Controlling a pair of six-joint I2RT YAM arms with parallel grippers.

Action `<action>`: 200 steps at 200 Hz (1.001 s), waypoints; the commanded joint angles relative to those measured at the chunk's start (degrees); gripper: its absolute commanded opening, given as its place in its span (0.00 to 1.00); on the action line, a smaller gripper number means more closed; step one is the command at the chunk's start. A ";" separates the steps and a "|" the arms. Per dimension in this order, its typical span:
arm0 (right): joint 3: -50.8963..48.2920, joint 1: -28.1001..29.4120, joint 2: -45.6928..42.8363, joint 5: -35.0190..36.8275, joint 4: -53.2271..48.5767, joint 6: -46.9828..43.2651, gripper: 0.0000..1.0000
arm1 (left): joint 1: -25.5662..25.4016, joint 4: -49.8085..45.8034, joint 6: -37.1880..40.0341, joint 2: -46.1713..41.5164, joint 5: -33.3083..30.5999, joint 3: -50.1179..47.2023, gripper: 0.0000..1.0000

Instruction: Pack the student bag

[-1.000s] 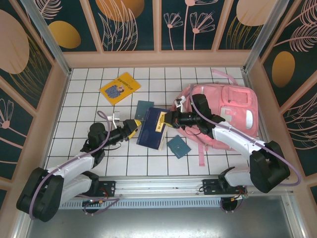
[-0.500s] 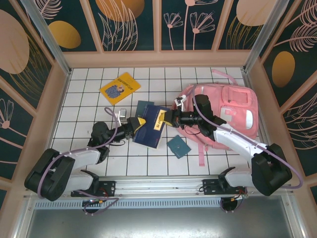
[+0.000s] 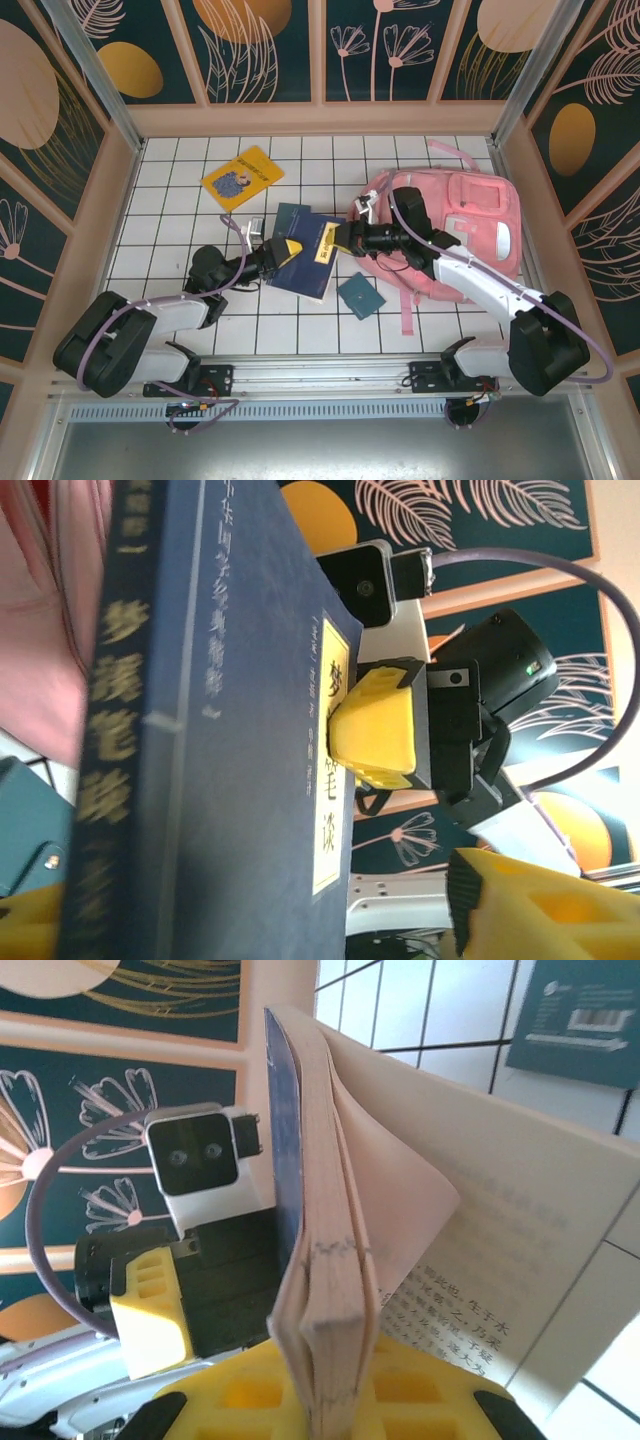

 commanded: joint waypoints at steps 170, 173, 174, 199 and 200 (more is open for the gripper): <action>8.14 -2.22 -2.49 15.14 -16.99 -11.45 0.71 | -0.38 -9.24 7.17 -5.64 -2.48 2.74 0.45; 7.42 -2.25 -2.66 14.32 -15.58 -10.91 0.72 | -0.35 -9.28 7.18 -5.85 -2.53 2.79 0.45; 7.07 -2.26 -2.73 13.96 -15.21 -10.70 0.73 | -0.39 -9.28 7.16 -5.86 -2.54 2.82 0.45; 2.34 -2.01 -3.05 10.02 -6.98 -6.56 0.76 | -0.38 -10.32 8.20 -6.84 -3.09 2.99 0.39; 2.33 -1.96 -3.02 10.37 -7.08 -6.59 0.76 | -0.36 -10.64 8.33 -6.88 -3.21 3.05 0.39</action>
